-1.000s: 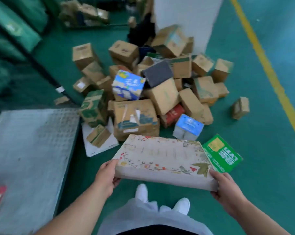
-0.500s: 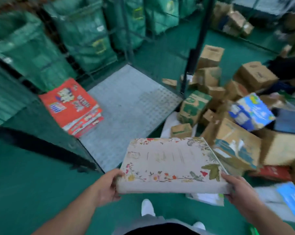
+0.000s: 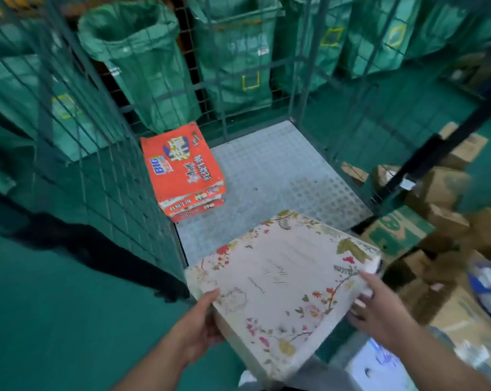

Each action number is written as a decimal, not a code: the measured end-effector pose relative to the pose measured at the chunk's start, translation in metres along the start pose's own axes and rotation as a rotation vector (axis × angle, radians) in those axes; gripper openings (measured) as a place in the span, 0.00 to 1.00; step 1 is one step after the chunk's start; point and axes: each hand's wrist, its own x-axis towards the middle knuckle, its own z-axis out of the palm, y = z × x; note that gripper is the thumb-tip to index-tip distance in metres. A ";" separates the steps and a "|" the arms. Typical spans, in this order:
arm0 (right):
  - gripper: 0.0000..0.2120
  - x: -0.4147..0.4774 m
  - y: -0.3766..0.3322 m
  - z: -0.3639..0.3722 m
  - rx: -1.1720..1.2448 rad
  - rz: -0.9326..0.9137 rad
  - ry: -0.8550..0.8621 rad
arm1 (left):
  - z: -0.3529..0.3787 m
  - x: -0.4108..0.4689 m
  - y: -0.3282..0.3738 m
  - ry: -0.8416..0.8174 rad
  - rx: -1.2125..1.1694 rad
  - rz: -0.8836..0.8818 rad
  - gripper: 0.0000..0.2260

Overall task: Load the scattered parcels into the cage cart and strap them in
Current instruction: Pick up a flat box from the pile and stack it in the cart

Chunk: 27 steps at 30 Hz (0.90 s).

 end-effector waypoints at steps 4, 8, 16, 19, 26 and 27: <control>0.31 0.039 -0.011 0.069 -0.256 0.183 -0.235 | 0.031 0.024 0.037 0.062 -0.246 0.055 0.17; 0.24 0.073 -0.043 0.108 -0.340 0.244 -0.303 | 0.065 0.044 0.078 0.162 -0.428 0.050 0.15; 0.20 0.139 -0.133 0.182 -0.574 0.056 -0.325 | 0.090 0.094 0.162 0.328 -0.537 -0.017 0.21; 0.16 0.173 -0.159 0.226 -0.604 -0.046 -0.334 | 0.076 0.129 0.196 0.357 -0.598 0.004 0.24; 0.30 0.263 -0.185 0.339 -0.809 -0.122 -0.292 | 0.037 0.225 0.288 0.366 -0.709 0.053 0.31; 0.33 0.268 -0.191 0.359 -0.774 -0.124 -0.306 | 0.032 0.234 0.305 0.375 -0.720 0.051 0.30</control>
